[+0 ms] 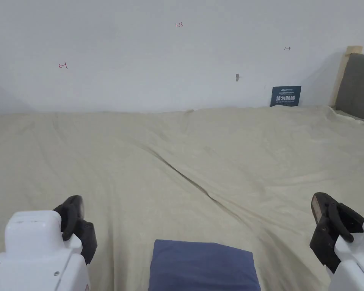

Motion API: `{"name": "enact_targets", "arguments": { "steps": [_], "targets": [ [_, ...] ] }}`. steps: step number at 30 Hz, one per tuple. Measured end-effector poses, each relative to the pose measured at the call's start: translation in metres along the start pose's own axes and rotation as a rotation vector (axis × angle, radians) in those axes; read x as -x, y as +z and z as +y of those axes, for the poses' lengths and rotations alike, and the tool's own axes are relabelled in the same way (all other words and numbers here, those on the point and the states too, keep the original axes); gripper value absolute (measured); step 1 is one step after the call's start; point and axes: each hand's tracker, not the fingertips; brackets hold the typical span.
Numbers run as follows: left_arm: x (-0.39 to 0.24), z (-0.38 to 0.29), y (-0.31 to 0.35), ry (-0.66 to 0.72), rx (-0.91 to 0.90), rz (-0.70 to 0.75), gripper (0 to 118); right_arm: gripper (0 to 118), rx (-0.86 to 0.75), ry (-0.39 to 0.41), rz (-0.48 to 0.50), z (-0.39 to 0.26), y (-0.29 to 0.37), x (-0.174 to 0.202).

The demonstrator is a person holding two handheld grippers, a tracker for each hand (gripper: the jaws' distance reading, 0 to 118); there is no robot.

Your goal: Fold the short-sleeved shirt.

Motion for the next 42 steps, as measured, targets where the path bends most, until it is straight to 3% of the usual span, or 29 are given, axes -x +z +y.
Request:
{"name": "enact_targets", "arguments": {
  "steps": [3,6,8,10,13,14,16,19,22,23,25,28,30,32,40,42],
  "targets": [
    [0.009,0.010,-0.018,0.101,0.186,-0.195,2,0,0.144,-0.026,0.209,0.012,-0.025,0.003],
    [0.009,-0.005,-0.034,0.111,0.381,-0.221,2,0,0.652,0.145,0.301,-0.006,-0.083,0.024],
    [0.009,-0.022,-0.040,0.137,0.444,-0.219,2,0,0.858,0.134,0.370,-0.037,-0.105,0.027],
    [0.011,-0.042,-0.051,0.178,0.567,-0.203,2,0,0.961,0.119,0.357,-0.069,-0.116,0.030],
    [0.021,-0.072,-0.070,0.306,0.749,-0.250,2,0,1.113,0.223,0.310,-0.108,-0.129,0.032],
    [0.026,-0.080,-0.078,0.334,0.799,-0.285,2,0,1.138,0.224,0.349,-0.117,-0.127,0.032],
    [0.032,-0.090,-0.090,0.370,0.858,-0.316,4,0,1.043,0.195,0.334,-0.108,-0.125,0.033],
    [0.042,-0.099,-0.108,0.476,0.919,-0.380,30,0,1.069,0.196,0.332,-0.107,-0.127,0.033],
    [0.055,-0.112,-0.136,0.692,0.977,-0.559,100,0,1.061,0.159,0.338,-0.108,-0.125,0.027],
    [0.056,-0.120,-0.146,0.758,1.022,-0.623,113,0,1.057,0.140,0.339,-0.109,-0.124,0.025],
    [0.053,-0.135,-0.160,0.834,1.093,-0.708,113,0,1.052,0.106,0.335,-0.110,-0.123,0.022],
    [0.038,-0.151,-0.176,0.836,1.142,-0.803,115,0,1.047,0.067,0.335,-0.112,-0.122,0.018],
    [0.030,-0.157,-0.186,0.971,1.128,-0.894,118,0,1.045,0.039,0.331,-0.112,-0.121,0.016],
    [0.017,-0.169,-0.194,1.033,1.161,-0.867,118,0,1.041,0.018,0.328,-0.114,-0.120,0.014],
    [0.003,-0.155,-0.196,0.849,1.241,-0.870,117,0,1.015,-0.008,0.327,-0.117,-0.116,0.012],
    [0.002,-0.152,-0.192,0.818,1.227,-0.818,102,0,1.013,-0.008,0.330,-0.116,-0.117,0.011]
  ]
}}
